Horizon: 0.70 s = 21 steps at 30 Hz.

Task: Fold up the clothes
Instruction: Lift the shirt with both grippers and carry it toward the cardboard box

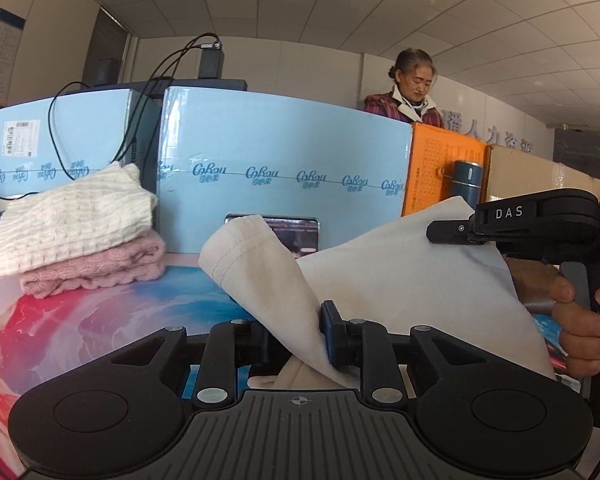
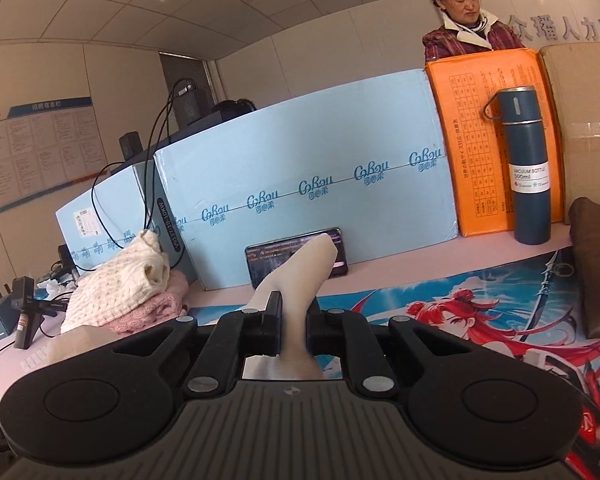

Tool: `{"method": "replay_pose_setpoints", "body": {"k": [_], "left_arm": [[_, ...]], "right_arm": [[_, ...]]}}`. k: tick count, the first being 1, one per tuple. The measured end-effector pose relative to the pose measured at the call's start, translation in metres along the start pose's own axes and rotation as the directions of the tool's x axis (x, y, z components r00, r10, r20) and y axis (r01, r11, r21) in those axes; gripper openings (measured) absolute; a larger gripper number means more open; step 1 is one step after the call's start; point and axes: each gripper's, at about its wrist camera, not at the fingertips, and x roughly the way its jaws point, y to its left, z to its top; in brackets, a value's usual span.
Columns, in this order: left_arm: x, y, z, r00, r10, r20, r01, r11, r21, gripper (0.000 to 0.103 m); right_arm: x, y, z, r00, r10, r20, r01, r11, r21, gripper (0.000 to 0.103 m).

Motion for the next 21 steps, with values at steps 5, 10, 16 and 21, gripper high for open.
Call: {"method": "replay_pose_setpoints", "body": {"k": [5,10,16,21], "left_arm": [[0.041,-0.029,0.022,0.989,-0.140,0.053,0.135,0.986,0.093,0.023],[0.088,-0.077,0.035,0.960,-0.278,0.039,0.272,0.955,0.115,0.022],[0.139,-0.140,0.056,0.906,-0.422,0.035,0.408,0.893,0.188,0.016],[0.176,-0.179,0.076,0.896,-0.433,0.097,0.406,0.888,0.217,0.014]], "right_arm": [[-0.034,-0.057,0.016,0.986,-0.145,0.087,0.143,0.989,0.027,0.010],[-0.060,-0.114,0.028,0.943,-0.301,0.141,0.294,0.953,0.066,0.010],[-0.077,-0.167,0.047,0.877,-0.414,0.244,0.421,0.907,0.025,0.009],[-0.071,-0.204,0.077,0.823,-0.473,0.313,0.510,0.859,-0.044,0.009]]}}
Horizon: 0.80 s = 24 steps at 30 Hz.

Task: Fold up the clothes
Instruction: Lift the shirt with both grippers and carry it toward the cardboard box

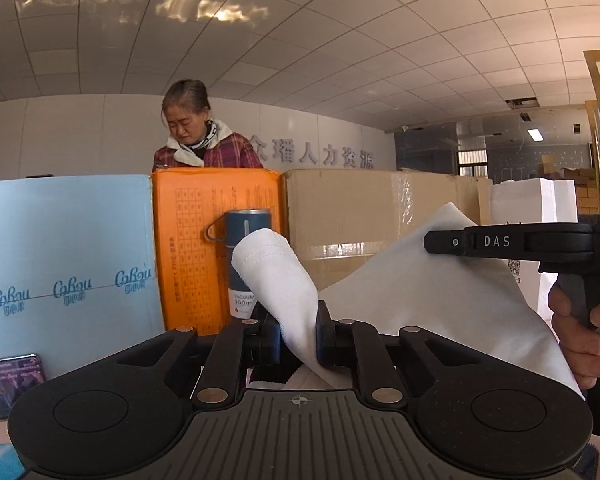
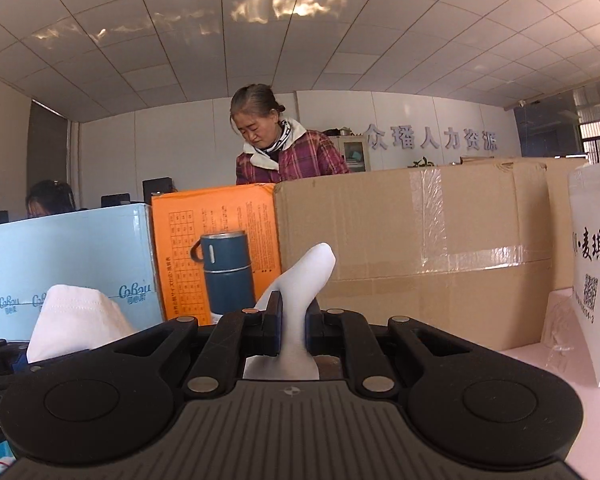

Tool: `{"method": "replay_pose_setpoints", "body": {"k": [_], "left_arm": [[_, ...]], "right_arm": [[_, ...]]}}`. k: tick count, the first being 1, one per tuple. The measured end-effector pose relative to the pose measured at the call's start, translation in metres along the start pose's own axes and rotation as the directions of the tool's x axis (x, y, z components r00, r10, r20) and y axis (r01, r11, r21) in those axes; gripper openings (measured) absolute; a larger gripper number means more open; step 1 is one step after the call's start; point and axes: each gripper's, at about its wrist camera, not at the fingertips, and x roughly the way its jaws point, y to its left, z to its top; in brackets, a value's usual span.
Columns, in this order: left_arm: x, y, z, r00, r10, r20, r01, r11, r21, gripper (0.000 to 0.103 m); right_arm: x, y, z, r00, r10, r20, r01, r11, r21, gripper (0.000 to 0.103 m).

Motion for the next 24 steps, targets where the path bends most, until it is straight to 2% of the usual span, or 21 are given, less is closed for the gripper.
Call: {"method": "replay_pose_setpoints", "body": {"k": [4,8,11,13,15,17,19,20,21,22,23,24], "left_arm": [[0.038,-0.017,-0.001,0.999,0.012,0.041,-0.010,0.999,-0.037,0.013],[0.072,-0.035,-0.010,1.000,-0.020,0.015,0.022,0.995,-0.102,0.013],[0.097,-0.046,-0.021,0.998,-0.037,-0.045,0.029,0.987,-0.159,0.013],[0.110,-0.049,-0.029,0.993,-0.054,-0.107,0.031,0.979,-0.203,0.013],[0.121,-0.049,-0.039,0.980,-0.078,-0.183,0.034,0.971,-0.236,0.013],[0.124,-0.047,-0.047,0.975,-0.069,-0.213,0.016,0.970,-0.241,0.014],[0.123,-0.043,-0.052,0.972,-0.059,-0.226,-0.004,0.963,-0.269,0.021],[0.120,-0.041,-0.054,0.972,-0.052,-0.228,-0.017,0.957,-0.289,0.027],[0.117,-0.040,-0.055,0.973,-0.041,-0.228,-0.032,0.951,-0.307,0.039],[0.115,-0.038,-0.056,0.974,-0.021,-0.225,-0.052,0.948,-0.315,0.047],[0.113,-0.037,-0.056,0.976,0.010,-0.219,-0.079,0.947,-0.310,0.064],[0.111,-0.036,-0.056,0.976,0.041,-0.213,-0.107,0.946,-0.305,0.077]], "right_arm": [[0.031,-0.017,0.006,0.996,-0.071,0.044,0.075,0.992,-0.098,0.009],[0.064,-0.042,0.004,0.998,-0.058,0.010,0.058,0.989,-0.134,0.009],[0.090,-0.059,-0.007,0.992,-0.121,-0.035,0.112,0.974,-0.195,0.009],[0.106,-0.076,-0.019,0.982,-0.165,-0.097,0.143,0.970,-0.199,0.009],[0.120,-0.090,-0.034,0.965,-0.213,-0.153,0.178,0.961,-0.211,0.009],[0.131,-0.101,-0.051,0.944,-0.256,-0.208,0.209,0.952,-0.223,0.009],[0.136,-0.107,-0.066,0.922,-0.295,-0.252,0.233,0.941,-0.246,0.011],[0.138,-0.110,-0.073,0.909,-0.314,-0.273,0.245,0.935,-0.258,0.017],[0.139,-0.110,-0.080,0.896,-0.343,-0.282,0.262,0.921,-0.287,0.021],[0.141,-0.109,-0.085,0.886,-0.369,-0.281,0.281,0.909,-0.308,0.031],[0.139,-0.110,-0.088,0.877,-0.398,-0.268,0.315,0.899,-0.306,0.048],[0.138,-0.110,-0.090,0.867,-0.428,-0.255,0.349,0.887,-0.302,0.056]]}}
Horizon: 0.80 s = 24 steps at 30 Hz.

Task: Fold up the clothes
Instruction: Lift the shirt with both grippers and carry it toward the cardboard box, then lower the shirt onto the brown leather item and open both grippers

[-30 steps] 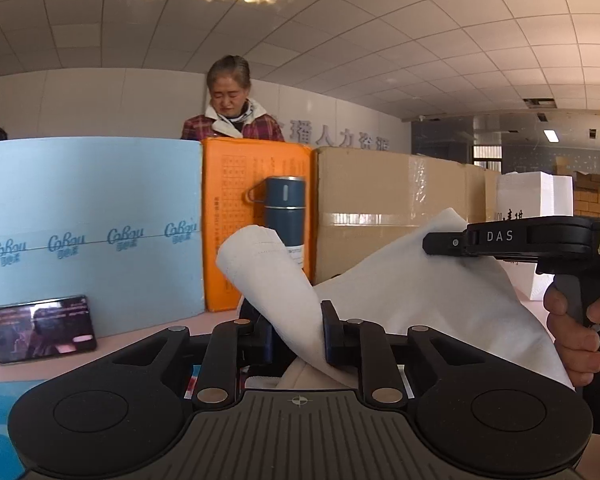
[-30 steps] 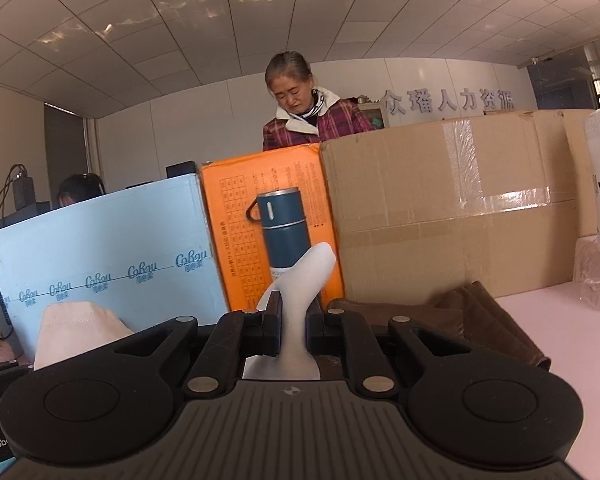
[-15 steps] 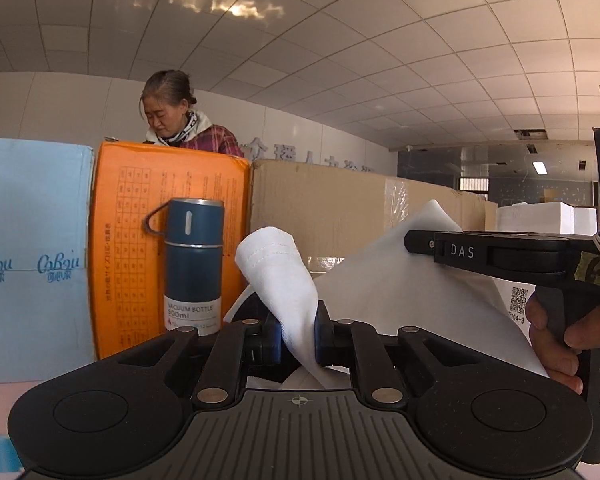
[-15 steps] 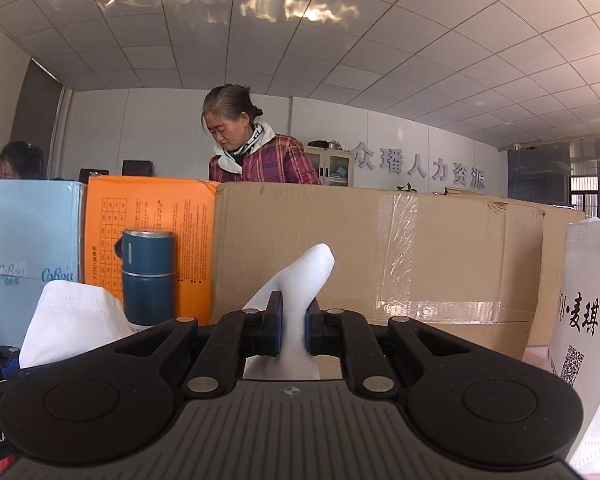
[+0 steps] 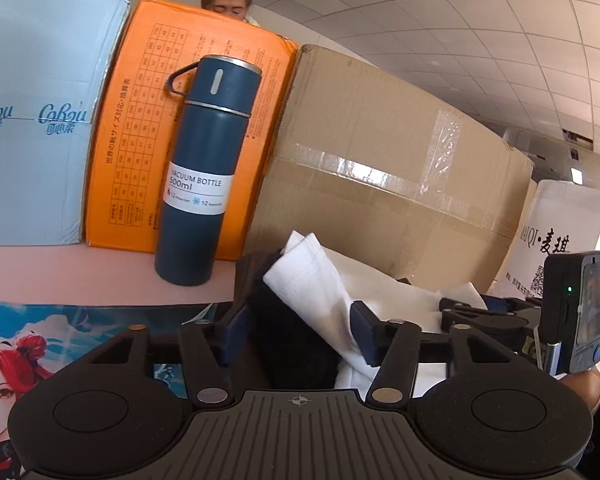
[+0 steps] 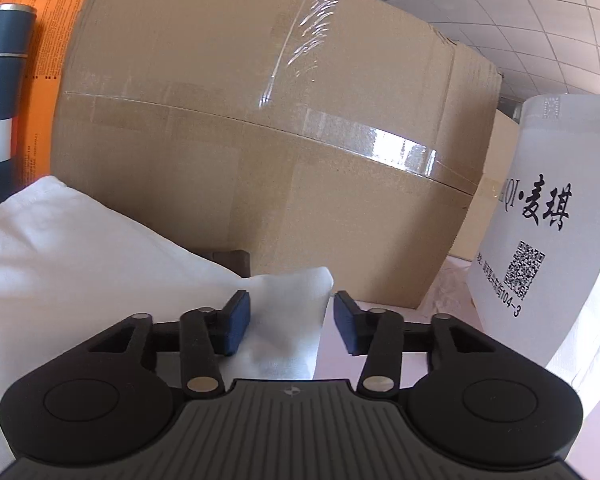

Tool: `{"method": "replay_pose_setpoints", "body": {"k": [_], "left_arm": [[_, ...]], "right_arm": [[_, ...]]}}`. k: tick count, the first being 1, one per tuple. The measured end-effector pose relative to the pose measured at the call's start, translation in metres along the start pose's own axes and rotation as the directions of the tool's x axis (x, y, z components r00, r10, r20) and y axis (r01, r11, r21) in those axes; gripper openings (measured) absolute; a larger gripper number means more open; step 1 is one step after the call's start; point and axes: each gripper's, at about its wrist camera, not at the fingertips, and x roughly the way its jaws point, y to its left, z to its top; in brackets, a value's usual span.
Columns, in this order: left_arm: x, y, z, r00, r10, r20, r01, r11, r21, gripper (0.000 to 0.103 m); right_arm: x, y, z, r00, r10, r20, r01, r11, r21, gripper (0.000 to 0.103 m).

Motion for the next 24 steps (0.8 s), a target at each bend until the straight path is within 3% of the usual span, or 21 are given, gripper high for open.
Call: {"method": "replay_pose_setpoints", "body": {"k": [1,2,5,10,13,16,18,21,24], "left_arm": [[0.000,0.002,0.001,1.000,0.028,0.010,-0.028,1.000,-0.004,0.081],[0.002,0.005,0.004,0.999,0.053,0.010,-0.053,0.998,-0.014,0.085],[0.012,0.009,0.005,0.995,0.096,-0.027,-0.097,0.995,-0.025,0.089],[0.030,0.014,0.001,0.979,0.148,-0.140,-0.152,0.988,-0.024,0.100],[0.038,0.023,-0.003,0.971,0.128,-0.203,-0.147,0.985,-0.085,0.100],[0.032,0.022,-0.003,0.974,0.125,-0.187,-0.142,0.987,-0.081,0.100],[0.025,0.019,-0.001,0.978,0.111,-0.177,-0.127,0.989,-0.080,0.100],[0.009,0.016,0.005,0.983,0.096,-0.154,-0.109,0.991,-0.079,0.100],[-0.015,0.015,0.009,0.991,0.085,-0.101,-0.093,0.993,-0.068,0.100]], "right_arm": [[0.000,0.000,-0.003,0.999,-0.033,0.003,0.033,0.999,0.013,0.070],[-0.004,-0.003,-0.003,0.998,-0.056,0.011,0.055,0.997,0.044,0.076],[-0.022,-0.014,-0.006,0.993,-0.119,0.015,0.116,0.982,0.152,0.082],[-0.060,-0.024,-0.015,1.000,0.005,-0.020,0.001,0.960,0.281,0.088],[-0.068,-0.011,-0.024,0.992,0.101,-0.071,-0.078,0.959,0.272,0.091],[-0.075,0.010,-0.027,0.993,0.065,-0.100,-0.047,0.983,0.177,0.091],[-0.086,0.014,-0.020,0.995,0.047,-0.086,-0.032,0.984,0.172,0.091],[-0.113,0.011,-0.009,0.996,0.068,-0.049,-0.054,0.968,0.246,0.091],[-0.146,0.014,-0.003,0.997,0.075,-0.001,-0.071,0.953,0.293,0.103]]}}
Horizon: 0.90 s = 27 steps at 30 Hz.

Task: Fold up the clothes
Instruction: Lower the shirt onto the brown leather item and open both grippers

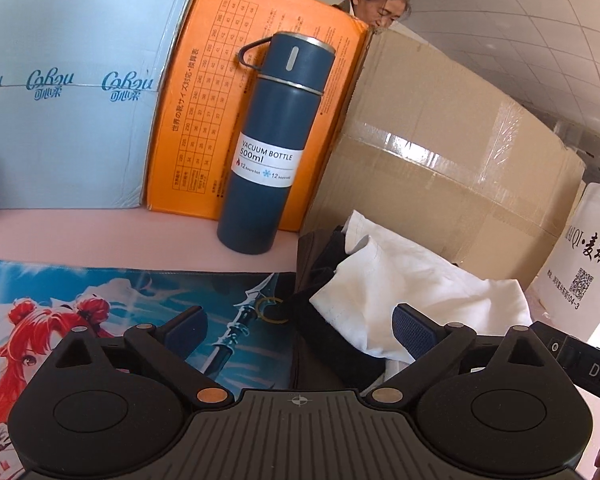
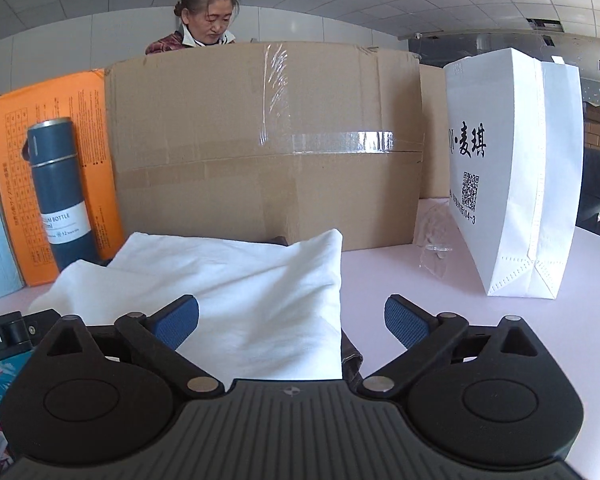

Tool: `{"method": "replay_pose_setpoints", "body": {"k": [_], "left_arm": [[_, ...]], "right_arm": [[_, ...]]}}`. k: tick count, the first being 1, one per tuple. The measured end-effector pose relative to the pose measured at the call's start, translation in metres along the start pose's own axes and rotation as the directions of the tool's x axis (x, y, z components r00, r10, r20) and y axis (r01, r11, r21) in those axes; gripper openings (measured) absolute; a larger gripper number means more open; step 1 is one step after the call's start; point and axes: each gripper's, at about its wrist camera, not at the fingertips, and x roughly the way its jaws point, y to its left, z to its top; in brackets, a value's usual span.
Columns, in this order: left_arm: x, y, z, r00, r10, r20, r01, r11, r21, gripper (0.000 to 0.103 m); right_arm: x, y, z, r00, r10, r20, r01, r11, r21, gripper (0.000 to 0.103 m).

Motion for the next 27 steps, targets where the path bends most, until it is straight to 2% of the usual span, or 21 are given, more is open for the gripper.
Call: {"method": "replay_pose_setpoints", "body": {"k": [7,9,11,15,19,23,27], "left_arm": [[-0.068,0.018,0.002,0.992,-0.063,0.107,0.054,0.995,0.082,0.103],[-0.085,0.027,0.007,0.987,-0.101,0.129,0.082,0.986,0.146,0.103],[-0.097,0.038,0.006,0.979,-0.117,0.165,0.080,0.974,0.213,0.103],[-0.119,0.059,-0.001,0.958,-0.137,0.250,0.048,0.942,0.332,0.103],[-0.129,0.073,-0.017,0.941,-0.169,0.295,0.041,0.918,0.394,0.103],[-0.125,0.081,-0.022,0.937,-0.184,0.298,0.063,0.926,0.373,0.103],[-0.123,0.089,-0.024,0.932,-0.179,0.315,0.058,0.932,0.359,0.103]], "right_arm": [[-0.058,0.038,-0.016,0.999,0.029,0.020,-0.030,0.997,0.071,0.103],[-0.069,0.049,-0.023,0.999,0.038,0.015,-0.040,0.993,0.107,0.103],[-0.076,0.059,-0.031,0.999,0.049,0.002,-0.049,0.988,0.149,0.103],[-0.087,0.082,-0.054,0.999,-0.051,0.005,0.049,0.974,0.220,0.103],[-0.097,0.107,-0.067,0.995,-0.099,0.028,0.093,0.983,0.160,0.103],[-0.108,0.124,-0.071,0.972,-0.189,0.143,0.171,0.977,0.129,0.103],[-0.108,0.133,-0.074,0.946,-0.259,0.197,0.242,0.964,0.106,0.103]]}}
